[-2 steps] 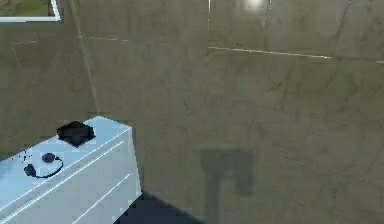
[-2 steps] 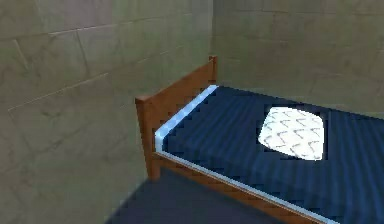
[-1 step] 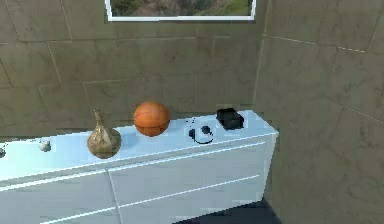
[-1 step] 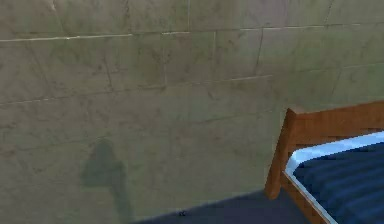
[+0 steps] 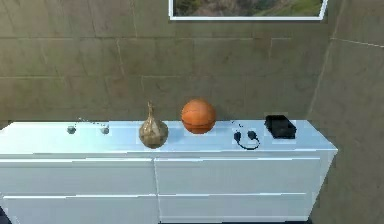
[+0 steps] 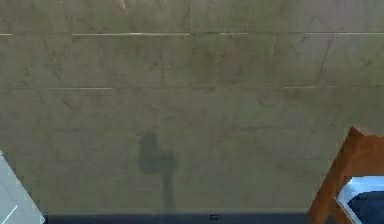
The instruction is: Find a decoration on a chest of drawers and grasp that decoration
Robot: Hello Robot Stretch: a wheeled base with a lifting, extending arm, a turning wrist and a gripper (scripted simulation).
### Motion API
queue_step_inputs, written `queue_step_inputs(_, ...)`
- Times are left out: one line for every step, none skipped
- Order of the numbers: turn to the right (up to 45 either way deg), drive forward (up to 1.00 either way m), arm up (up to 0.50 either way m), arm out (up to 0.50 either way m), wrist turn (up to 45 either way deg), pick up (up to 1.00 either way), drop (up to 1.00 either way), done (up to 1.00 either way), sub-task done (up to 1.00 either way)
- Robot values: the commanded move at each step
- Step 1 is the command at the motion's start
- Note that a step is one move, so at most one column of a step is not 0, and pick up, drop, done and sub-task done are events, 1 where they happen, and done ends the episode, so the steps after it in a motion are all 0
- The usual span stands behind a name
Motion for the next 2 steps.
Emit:
queue_step_inputs(0.0, 0.3, 0.0, 0.0, 0.0, 0.0, 0.0, 0.0, 0.0)
queue_step_inputs(0.0, 0.2, 0.0, 0.0, 0.0, 0.0, 0.0, 0.0, 0.0)
